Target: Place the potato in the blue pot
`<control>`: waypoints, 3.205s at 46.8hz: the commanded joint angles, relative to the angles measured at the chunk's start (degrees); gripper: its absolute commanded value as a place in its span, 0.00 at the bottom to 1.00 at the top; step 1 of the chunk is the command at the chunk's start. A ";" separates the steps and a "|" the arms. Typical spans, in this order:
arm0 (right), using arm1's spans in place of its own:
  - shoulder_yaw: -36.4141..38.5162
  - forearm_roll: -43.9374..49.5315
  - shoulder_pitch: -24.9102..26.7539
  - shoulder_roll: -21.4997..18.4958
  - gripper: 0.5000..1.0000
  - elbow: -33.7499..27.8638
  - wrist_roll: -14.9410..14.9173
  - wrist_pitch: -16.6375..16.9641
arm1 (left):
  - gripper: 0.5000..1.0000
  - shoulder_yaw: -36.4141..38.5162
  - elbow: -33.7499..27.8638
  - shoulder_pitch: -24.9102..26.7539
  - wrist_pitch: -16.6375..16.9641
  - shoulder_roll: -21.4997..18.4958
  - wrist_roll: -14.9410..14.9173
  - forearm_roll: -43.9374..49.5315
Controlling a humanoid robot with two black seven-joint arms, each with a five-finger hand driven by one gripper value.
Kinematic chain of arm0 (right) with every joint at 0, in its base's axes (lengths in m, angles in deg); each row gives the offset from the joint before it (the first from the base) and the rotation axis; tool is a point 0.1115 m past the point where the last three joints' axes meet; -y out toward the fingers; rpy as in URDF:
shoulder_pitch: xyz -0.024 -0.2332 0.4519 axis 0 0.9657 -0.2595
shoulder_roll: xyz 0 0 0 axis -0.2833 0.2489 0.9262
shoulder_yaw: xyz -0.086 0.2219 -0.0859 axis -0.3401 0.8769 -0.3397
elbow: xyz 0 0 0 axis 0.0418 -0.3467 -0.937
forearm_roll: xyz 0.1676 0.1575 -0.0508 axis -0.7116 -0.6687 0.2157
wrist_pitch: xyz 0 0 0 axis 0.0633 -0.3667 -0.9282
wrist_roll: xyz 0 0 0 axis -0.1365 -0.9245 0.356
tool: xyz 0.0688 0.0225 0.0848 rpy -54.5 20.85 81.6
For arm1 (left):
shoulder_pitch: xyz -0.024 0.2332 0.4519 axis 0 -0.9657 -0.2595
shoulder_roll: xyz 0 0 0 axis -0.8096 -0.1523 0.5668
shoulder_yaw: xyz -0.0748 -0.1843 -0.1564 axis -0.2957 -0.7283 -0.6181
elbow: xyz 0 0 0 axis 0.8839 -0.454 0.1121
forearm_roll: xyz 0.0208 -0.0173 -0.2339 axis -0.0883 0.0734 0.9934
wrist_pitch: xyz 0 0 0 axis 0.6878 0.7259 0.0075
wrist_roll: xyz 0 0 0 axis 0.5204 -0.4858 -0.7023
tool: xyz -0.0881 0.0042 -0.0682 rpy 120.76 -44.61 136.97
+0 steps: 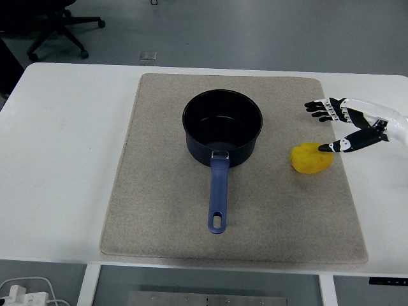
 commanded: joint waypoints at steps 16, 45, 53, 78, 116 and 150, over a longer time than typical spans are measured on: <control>-0.19 2.30 3.16 0.34 0.83 3.57 -0.96 -4.69 | 0.99 0.03 0.00 0.01 0.00 0.00 0.00 0.06; -0.45 6.88 7.90 -2.12 0.73 1.90 -3.86 -12.17 | 0.99 0.03 0.00 0.01 0.00 0.00 0.00 0.06; -0.63 6.96 8.87 -3.35 0.63 0.85 -3.77 -14.10 | 0.99 -0.06 0.00 0.01 0.00 0.00 0.00 -0.02; -0.63 6.96 9.40 -3.61 0.56 0.23 -3.95 -14.19 | 0.99 0.03 0.00 0.01 0.00 0.00 0.00 -0.02; -1.42 8.37 10.37 -4.40 0.00 0.05 -7.11 -14.28 | 0.99 0.03 0.00 0.01 0.00 0.00 0.00 0.06; -0.63 7.67 10.10 -4.23 0.00 -1.26 -7.46 -14.81 | 0.99 -0.06 0.00 0.01 0.00 0.00 -0.08 -0.03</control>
